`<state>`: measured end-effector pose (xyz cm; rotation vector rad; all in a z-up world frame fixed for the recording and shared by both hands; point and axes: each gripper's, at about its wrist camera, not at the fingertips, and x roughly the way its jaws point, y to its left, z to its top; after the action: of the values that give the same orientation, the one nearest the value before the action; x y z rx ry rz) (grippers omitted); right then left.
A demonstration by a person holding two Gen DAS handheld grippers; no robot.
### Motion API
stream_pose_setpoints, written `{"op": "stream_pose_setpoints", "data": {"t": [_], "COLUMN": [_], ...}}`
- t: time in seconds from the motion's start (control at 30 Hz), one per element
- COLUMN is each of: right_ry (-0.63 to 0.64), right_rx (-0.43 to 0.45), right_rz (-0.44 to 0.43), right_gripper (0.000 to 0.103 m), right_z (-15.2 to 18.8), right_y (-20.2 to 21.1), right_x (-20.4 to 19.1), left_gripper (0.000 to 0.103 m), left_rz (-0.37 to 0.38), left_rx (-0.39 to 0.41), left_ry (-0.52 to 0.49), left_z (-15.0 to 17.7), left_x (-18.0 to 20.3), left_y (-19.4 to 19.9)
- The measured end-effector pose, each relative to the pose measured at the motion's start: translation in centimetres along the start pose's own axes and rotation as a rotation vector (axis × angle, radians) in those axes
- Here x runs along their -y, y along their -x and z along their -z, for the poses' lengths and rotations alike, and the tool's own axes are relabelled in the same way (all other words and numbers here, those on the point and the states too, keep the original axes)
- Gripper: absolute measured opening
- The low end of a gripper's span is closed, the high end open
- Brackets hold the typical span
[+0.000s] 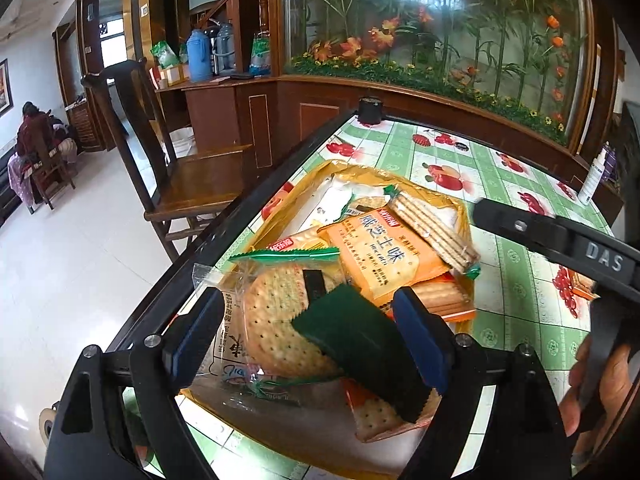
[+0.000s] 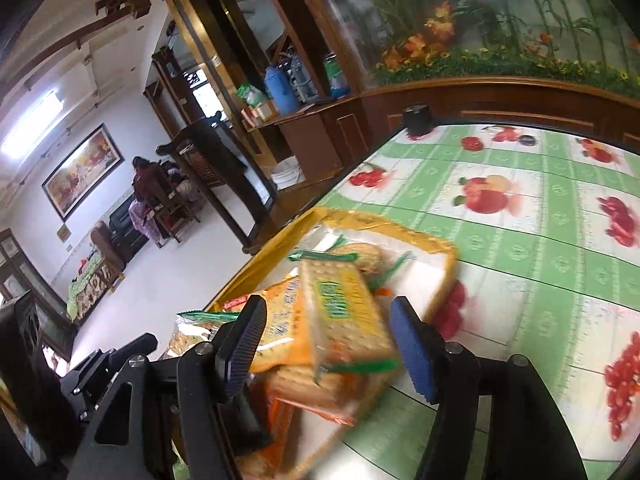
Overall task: Organize snacks
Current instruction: 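Release both packs into the tray and lift both tools away, then grasp the orange cracker pack with left tool while right tool grasps boxed biscuits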
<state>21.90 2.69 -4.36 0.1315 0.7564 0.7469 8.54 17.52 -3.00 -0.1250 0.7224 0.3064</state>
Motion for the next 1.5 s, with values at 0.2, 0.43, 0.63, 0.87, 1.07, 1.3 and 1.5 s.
{"op": "stream_pose_setpoints", "data": {"t": [0.2,0.43,0.63,0.87,1.07,1.3,1.5], "right_ry": [-0.047,-0.064,-0.129,-0.248,-0.329,-0.367,-0.134], "right_rx": [0.028,0.054,0.095,0.126,0.173,0.145,-0.085], "right_rz": [0.049,0.136,0.234,0.343,0.457,0.494,0.474], "right_gripper": [0.07,0.078,0.084,0.089,0.1,0.1,0.102], "right_z": [1.1,3.6,6.7,10.4,11.8,10.9,7.2], "right_y": [3.6,9.8,15.8,22.3,26.6,28.9,28.9], "right_x": [3.2,7.5,12.5,19.0,23.5,26.3,24.7], "left_gripper": [0.087,0.087,0.087,0.087,0.087,0.086,0.086], "left_rz": [0.017,0.06,0.122,0.23,0.352,0.4,0.384], "left_rx": [0.01,0.03,0.02,-0.025,-0.088,-0.147,-0.179], "left_ry": [-0.026,-0.079,-0.14,-0.21,-0.252,-0.306,-0.351], "left_z": [-0.1,0.1,0.6,1.8,1.2,-0.2,-0.5], "left_x": [1.5,4.8,9.0,14.6,20.3,28.2,33.3], "left_y": [0.9,2.2,2.7,2.9,2.1,-0.4,-2.5]}}
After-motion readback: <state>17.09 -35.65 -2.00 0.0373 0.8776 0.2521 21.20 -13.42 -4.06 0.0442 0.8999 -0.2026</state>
